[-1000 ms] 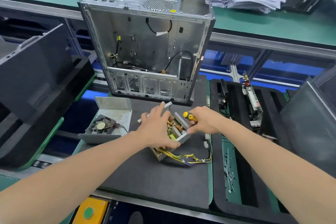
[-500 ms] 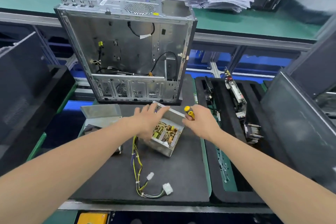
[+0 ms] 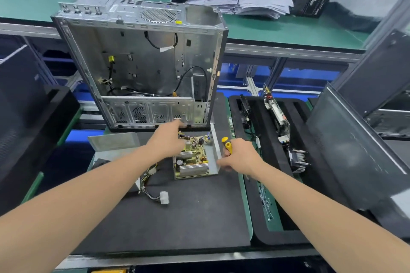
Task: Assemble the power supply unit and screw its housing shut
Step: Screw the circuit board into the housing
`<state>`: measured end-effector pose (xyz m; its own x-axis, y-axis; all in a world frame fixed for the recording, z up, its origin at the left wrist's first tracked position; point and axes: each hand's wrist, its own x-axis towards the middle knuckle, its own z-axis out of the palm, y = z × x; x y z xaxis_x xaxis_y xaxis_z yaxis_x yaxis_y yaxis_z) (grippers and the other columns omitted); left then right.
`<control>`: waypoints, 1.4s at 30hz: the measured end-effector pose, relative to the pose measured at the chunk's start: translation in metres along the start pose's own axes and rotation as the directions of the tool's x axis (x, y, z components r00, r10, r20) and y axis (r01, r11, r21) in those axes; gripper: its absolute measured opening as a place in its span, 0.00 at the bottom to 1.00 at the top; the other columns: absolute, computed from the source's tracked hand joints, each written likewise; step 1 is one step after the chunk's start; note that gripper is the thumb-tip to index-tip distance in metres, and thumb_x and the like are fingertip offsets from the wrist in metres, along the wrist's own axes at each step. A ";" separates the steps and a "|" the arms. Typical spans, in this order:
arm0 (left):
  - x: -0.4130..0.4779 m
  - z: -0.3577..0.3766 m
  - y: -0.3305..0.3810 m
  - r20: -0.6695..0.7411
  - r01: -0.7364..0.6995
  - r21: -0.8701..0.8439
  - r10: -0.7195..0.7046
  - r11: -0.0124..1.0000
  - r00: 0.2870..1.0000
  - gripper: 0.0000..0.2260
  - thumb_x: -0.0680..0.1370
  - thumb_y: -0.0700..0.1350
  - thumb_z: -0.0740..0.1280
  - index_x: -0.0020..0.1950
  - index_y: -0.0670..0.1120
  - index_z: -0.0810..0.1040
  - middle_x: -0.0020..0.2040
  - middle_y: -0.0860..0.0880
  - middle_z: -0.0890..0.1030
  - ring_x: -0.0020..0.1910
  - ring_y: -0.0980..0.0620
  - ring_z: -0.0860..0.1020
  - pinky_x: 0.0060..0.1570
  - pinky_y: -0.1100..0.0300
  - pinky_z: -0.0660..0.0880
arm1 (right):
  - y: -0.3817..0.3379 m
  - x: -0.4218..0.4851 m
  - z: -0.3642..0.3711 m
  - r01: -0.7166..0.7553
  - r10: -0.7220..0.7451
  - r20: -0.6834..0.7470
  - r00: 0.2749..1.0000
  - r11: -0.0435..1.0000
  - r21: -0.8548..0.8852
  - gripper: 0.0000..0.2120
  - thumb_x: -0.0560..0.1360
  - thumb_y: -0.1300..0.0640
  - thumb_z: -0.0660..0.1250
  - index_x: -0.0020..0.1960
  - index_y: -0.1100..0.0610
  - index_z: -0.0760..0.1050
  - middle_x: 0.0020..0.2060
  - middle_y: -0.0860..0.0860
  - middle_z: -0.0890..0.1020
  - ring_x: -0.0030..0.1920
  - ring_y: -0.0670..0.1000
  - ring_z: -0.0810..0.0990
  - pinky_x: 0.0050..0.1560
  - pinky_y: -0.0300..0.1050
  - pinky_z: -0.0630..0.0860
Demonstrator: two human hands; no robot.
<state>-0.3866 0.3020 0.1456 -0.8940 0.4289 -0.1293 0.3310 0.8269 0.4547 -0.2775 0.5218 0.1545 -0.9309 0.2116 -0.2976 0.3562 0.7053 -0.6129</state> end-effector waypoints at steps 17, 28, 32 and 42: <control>-0.005 0.010 -0.017 -0.114 -0.340 0.014 0.339 0.940 0.934 0.12 0.81 0.38 0.66 0.61 0.52 0.82 0.61 0.52 0.77 0.67 0.49 0.73 0.70 0.46 0.62 | 0.032 -0.034 0.016 0.529 -0.378 0.380 0.844 0.701 -0.478 0.08 0.82 0.55 0.57 0.59 0.55 0.69 0.51 0.53 0.77 0.47 0.57 0.78 0.47 0.56 0.76; -0.016 0.010 -0.038 -0.186 -0.286 -0.083 0.267 0.955 0.945 0.18 0.80 0.31 0.62 0.57 0.50 0.84 0.63 0.51 0.76 0.66 0.48 0.72 0.64 0.50 0.62 | 0.015 -0.038 0.089 0.547 -0.434 0.338 0.835 0.586 -0.598 0.19 0.84 0.50 0.64 0.72 0.55 0.69 0.61 0.55 0.77 0.58 0.60 0.78 0.49 0.57 0.76; -0.019 0.006 -0.043 -0.191 -0.302 -0.101 0.280 0.948 0.941 0.17 0.80 0.31 0.62 0.54 0.50 0.85 0.62 0.51 0.76 0.65 0.48 0.73 0.64 0.53 0.60 | 0.015 -0.040 0.103 0.418 -0.377 0.200 0.904 0.692 -0.589 0.16 0.83 0.48 0.66 0.66 0.55 0.71 0.59 0.53 0.80 0.61 0.57 0.76 0.55 0.53 0.74; -0.016 0.022 -0.018 -0.174 -0.433 -0.150 0.407 0.889 0.897 0.19 0.76 0.28 0.63 0.47 0.49 0.86 0.56 0.51 0.79 0.58 0.50 0.76 0.65 0.48 0.66 | 0.056 -0.055 0.092 0.386 -0.439 -0.033 0.898 0.821 -0.420 0.18 0.84 0.43 0.62 0.66 0.52 0.80 0.59 0.47 0.82 0.60 0.50 0.78 0.62 0.47 0.76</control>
<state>-0.3721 0.2880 0.1201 -0.7196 0.6577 0.2227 0.6357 0.4948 0.5925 -0.1990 0.4877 0.0695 -0.9949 -0.0972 0.0260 -0.1005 0.9452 -0.3107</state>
